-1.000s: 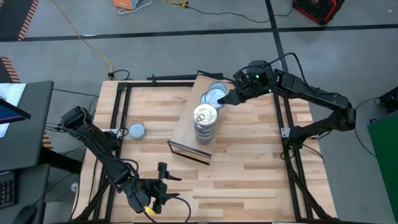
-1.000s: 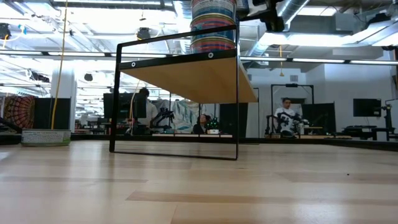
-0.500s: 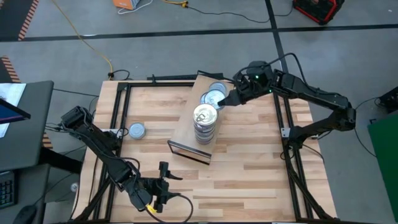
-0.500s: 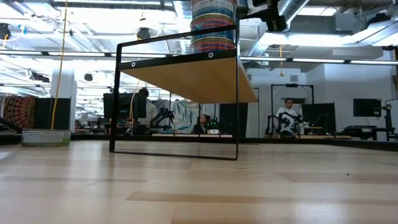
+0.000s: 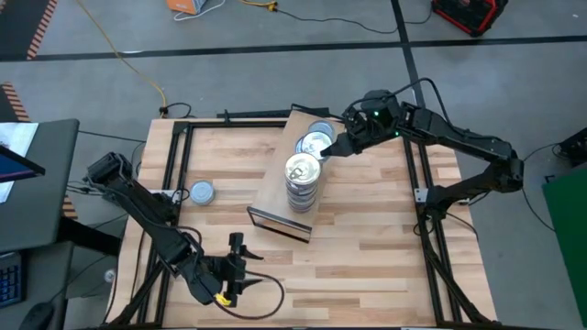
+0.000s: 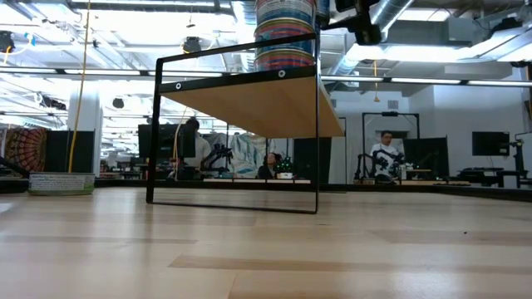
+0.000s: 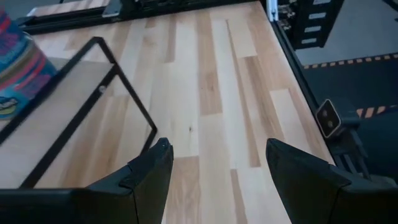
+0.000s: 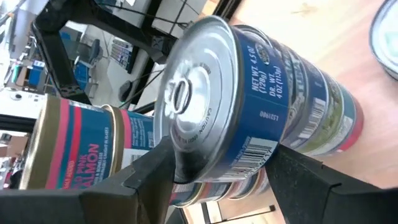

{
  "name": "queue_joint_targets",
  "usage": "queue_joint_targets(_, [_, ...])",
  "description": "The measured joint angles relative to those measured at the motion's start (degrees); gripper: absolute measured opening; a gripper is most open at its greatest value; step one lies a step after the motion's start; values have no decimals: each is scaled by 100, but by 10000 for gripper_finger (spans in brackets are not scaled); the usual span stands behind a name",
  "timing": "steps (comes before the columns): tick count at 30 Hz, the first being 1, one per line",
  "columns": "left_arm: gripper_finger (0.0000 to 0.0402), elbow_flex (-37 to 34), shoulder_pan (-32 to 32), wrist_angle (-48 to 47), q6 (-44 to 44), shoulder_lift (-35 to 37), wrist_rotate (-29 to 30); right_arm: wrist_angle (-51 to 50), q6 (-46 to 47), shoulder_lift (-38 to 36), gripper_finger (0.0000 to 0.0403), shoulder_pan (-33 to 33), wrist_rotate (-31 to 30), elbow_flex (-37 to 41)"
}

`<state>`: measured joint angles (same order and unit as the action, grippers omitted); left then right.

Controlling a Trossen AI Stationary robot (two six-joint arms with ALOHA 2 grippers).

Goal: Stack canned seafood by type on shelf
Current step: Stack the blue tuna can on top of the blue tuna can on the shelf

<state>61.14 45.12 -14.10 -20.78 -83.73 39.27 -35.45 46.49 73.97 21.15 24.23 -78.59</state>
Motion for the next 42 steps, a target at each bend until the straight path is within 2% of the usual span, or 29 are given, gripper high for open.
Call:
queue_joint_targets(3, [249, 0, -3, -32, -25, 97, 24, 100, -37, -12, 266, -2, -14, 3])
queue_joint_targets(6, [249, 2, -2, -32, -26, 134, -1, 179, 64, 17, 265, -2, 271, 2])
queue_joint_targets(12, [249, 2, -2, -65, -63, 130, -72, 52, 26, -5, 265, -3, 247, 2])
queue_joint_targets(16, [249, 2, -2, -67, -102, 130, -95, -25, -11, -16, 265, 61, -31, 2])
queue_joint_targets(31, [249, 2, -2, -62, -110, 130, -169, 139, 42, -19, 265, 193, -33, 2])
queue_joint_targets(34, [249, 2, -2, -63, -111, 130, -169, 29, -27, -19, 265, 190, -33, 2])
queue_joint_targets(36, [249, 2, 0, -68, -192, 130, -178, -396, -343, -88, 265, 195, -59, 0])
queue_joint_targets(38, [249, 2, 1, -119, -387, 130, -334, -1227, -947, -269, 265, 167, -497, 1])
queue_joint_targets(40, [249, -2, 49, -237, -657, 130, -515, -2326, -1364, -519, 265, -205, -1354, 69])
queue_joint_targets(42, [249, -30, 144, -241, -787, 130, -560, -3180, -1240, -770, 265, -718, -2137, 329])
